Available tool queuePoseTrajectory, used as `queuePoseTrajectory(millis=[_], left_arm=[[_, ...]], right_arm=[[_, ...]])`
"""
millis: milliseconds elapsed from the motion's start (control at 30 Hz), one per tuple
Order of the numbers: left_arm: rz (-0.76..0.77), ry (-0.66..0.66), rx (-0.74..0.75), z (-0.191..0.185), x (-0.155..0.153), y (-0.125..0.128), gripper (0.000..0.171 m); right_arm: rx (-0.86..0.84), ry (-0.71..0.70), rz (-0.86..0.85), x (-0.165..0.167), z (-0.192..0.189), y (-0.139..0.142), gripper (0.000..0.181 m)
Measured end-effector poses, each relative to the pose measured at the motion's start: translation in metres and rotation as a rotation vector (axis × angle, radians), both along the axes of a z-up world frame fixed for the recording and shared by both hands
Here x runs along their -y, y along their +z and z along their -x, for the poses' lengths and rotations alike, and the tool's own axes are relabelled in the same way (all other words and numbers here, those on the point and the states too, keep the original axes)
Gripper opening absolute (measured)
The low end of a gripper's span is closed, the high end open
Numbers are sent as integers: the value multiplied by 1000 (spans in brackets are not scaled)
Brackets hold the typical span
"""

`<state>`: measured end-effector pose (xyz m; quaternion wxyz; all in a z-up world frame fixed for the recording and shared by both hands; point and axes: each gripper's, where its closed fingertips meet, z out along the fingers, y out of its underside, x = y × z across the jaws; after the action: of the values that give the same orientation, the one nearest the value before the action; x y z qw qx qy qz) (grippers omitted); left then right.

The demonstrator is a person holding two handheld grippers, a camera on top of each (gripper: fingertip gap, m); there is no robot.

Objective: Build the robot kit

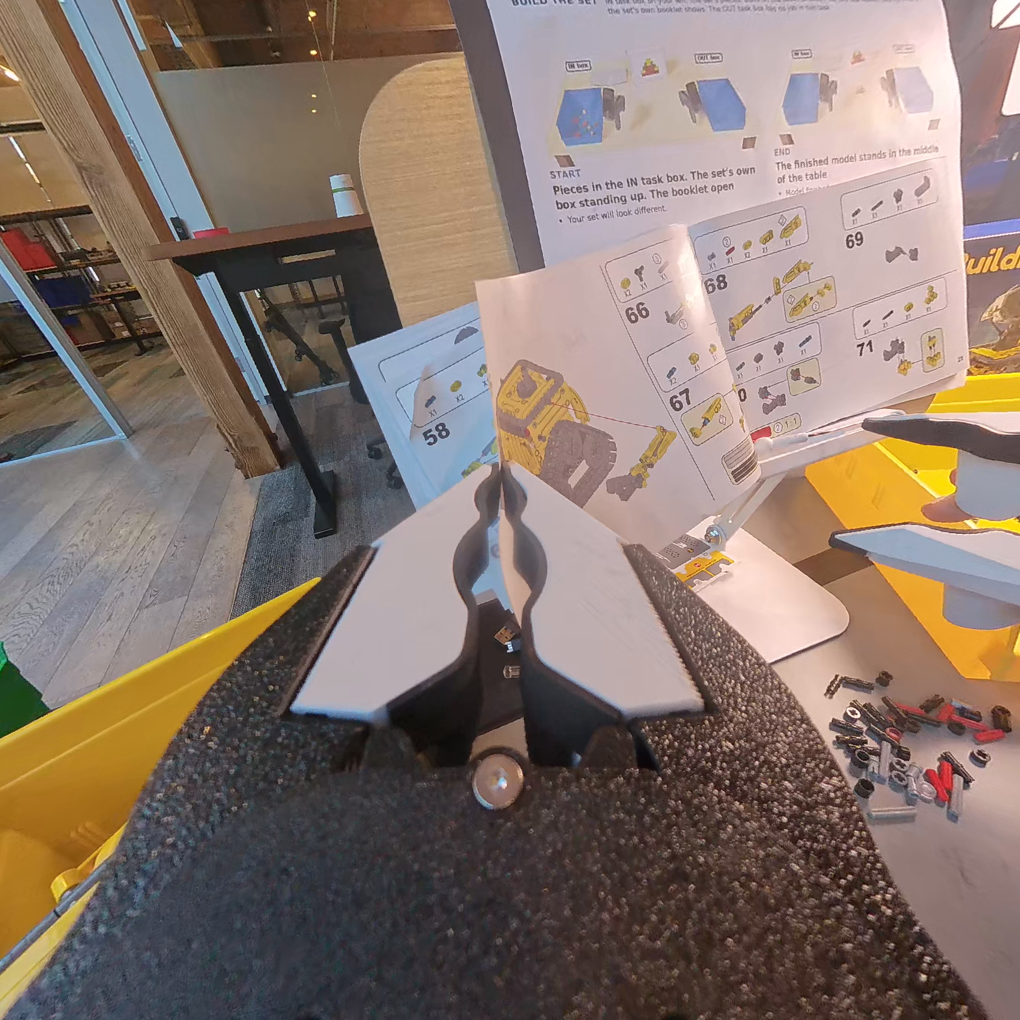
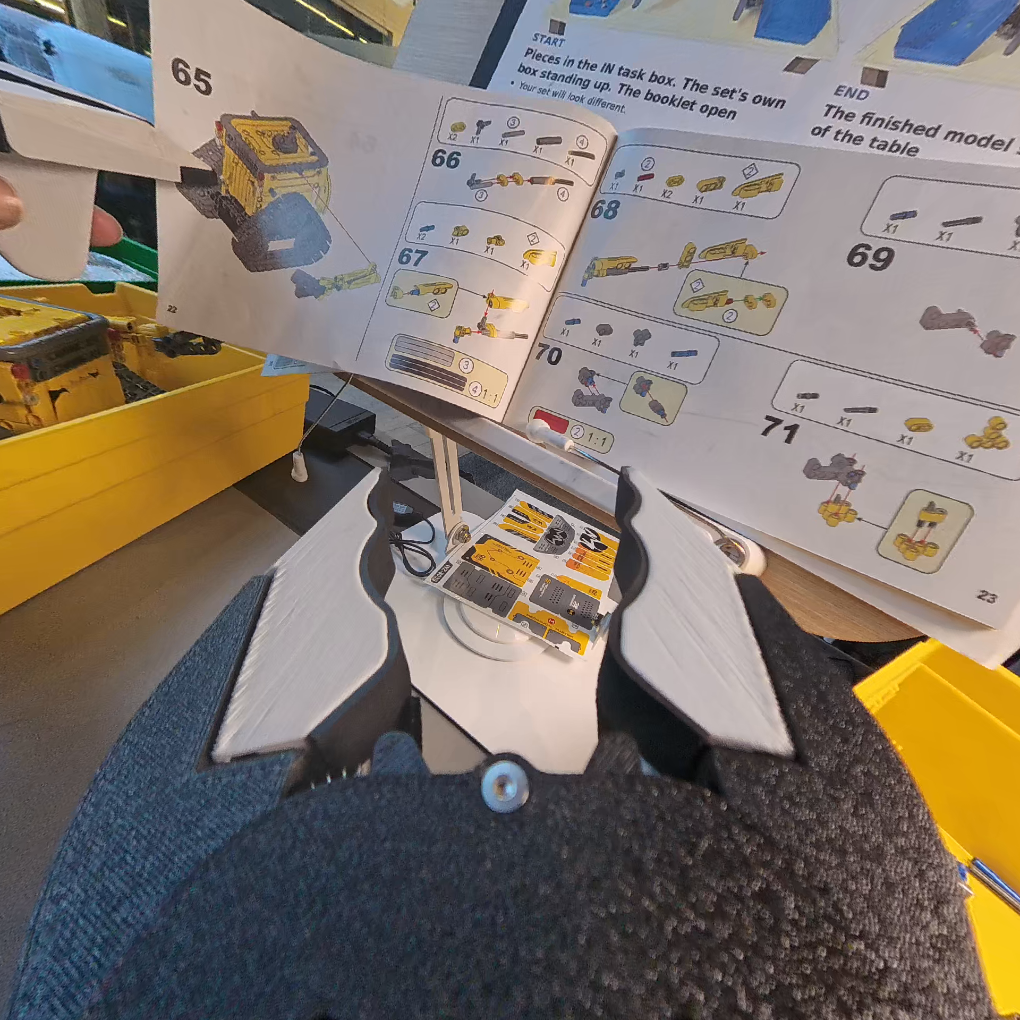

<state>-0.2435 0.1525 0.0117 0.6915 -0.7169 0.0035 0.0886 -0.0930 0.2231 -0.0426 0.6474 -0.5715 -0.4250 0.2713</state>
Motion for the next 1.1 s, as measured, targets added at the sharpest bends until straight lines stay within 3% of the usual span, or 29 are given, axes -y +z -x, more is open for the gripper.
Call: queuePoseTrajectory(millis=[500, 1100], left_arm=[[-1, 0, 0, -1, 0, 0, 0], [3, -2, -3, -3, 1, 0, 0]], right_arm=[[22, 2, 20, -3, 1, -7, 82], [-41, -19, -8, -5, -7, 9, 79]])
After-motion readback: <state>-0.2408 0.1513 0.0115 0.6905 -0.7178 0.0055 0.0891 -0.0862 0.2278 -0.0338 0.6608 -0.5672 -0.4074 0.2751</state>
